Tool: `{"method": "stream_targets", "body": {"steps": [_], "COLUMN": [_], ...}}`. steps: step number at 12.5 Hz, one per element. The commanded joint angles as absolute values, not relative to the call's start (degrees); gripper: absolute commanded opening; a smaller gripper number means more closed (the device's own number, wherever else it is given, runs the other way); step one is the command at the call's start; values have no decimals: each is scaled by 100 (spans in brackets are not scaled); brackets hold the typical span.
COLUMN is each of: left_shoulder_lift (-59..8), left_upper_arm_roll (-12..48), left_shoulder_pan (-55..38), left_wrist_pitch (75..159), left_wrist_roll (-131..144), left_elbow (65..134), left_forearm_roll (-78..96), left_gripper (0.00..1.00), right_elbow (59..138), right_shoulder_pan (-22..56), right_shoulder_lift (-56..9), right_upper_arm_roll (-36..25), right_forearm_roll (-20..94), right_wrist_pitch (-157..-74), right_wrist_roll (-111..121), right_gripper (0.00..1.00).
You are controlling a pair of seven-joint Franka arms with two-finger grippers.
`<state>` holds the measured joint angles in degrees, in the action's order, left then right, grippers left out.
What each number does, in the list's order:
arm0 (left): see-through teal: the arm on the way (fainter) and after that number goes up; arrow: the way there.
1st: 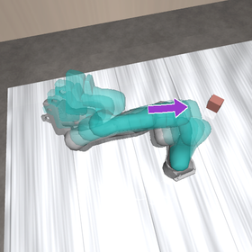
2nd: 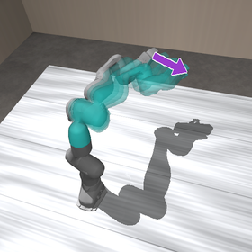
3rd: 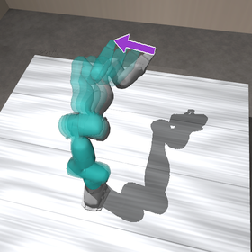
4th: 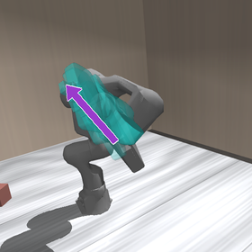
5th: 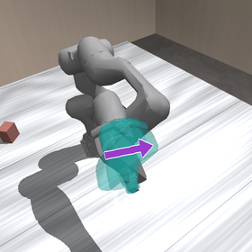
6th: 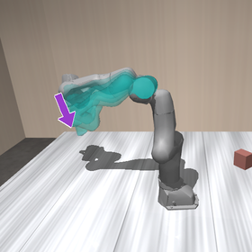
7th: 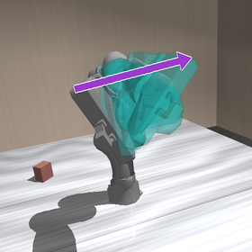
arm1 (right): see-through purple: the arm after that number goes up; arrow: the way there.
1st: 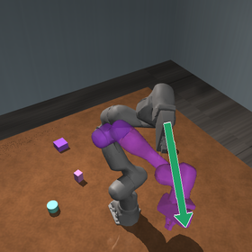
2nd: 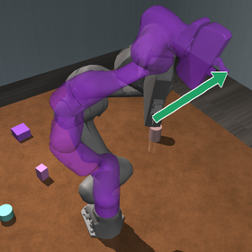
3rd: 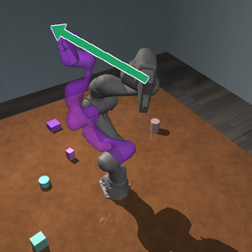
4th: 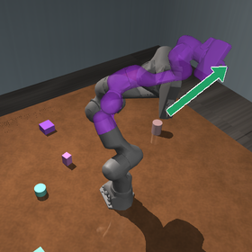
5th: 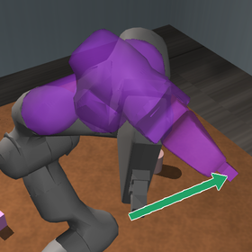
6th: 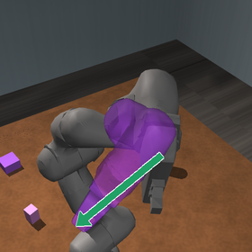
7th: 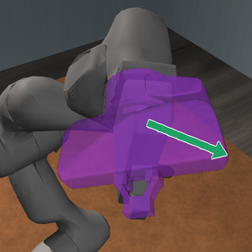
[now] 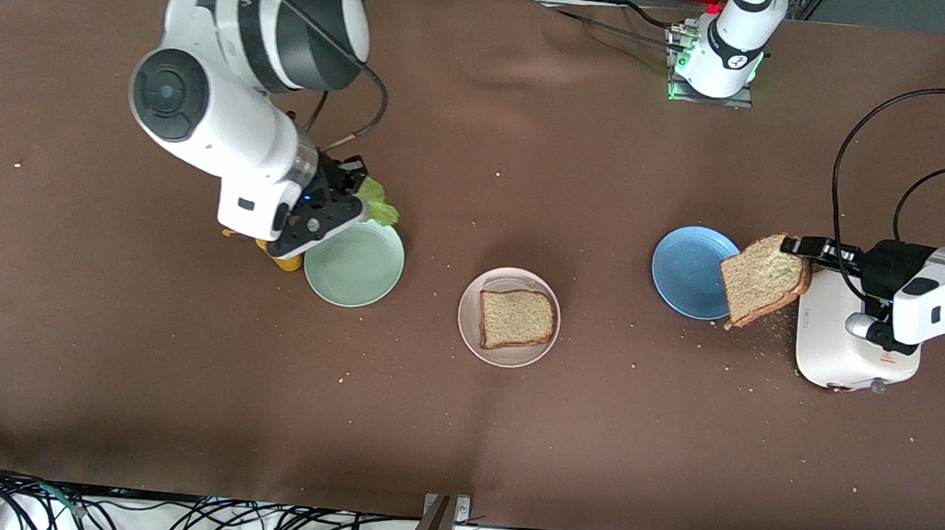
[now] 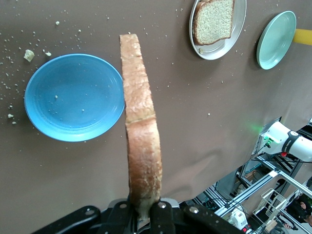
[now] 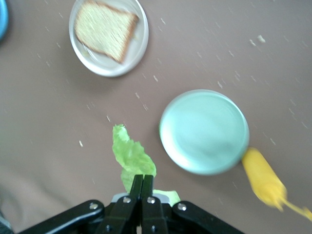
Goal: Make sandwich in beige plate with both arms
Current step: 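Carry the lettuce onto the toast on the beige plate, open the right gripper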
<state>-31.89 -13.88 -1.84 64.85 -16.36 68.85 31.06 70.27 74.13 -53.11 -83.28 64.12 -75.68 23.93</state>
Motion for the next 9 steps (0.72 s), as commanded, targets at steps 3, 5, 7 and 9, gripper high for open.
{"method": "stream_targets", "body": {"steps": [3,5,7,9], "left_shoulder_lift": [-3199,-3208,-3225,-3234], "left_upper_arm_roll": [-1406,-1406,-1406,-1406], "left_shoulder_pan": [-202,-193,-193,-185], "left_wrist_pitch": [6381,6381,6381,6372], "left_wrist_roll": [-1468,-1468,-1476,-1529], "left_elbow": [6891,6908,6908,6908], "left_forearm_roll": [3322,3445,3445,3445], "left_gripper": [0,0,0,0], "right_elbow": [7058,7049,7049,7049], "right_shoulder_pan": [7594,7594,7594,7602], "right_shoulder_lift": [-5335,-5335,-5335,-5335], "right_upper_arm_roll": [-7788,-7708,-7708,-7665], "right_forearm_roll": [6618,6609,6618,6618], "right_wrist_pitch": [-8674,-8675,-8675,-8692], "right_wrist_roll": [2039,2056,2074,2048], "right_gripper": [0,0,0,0]}}
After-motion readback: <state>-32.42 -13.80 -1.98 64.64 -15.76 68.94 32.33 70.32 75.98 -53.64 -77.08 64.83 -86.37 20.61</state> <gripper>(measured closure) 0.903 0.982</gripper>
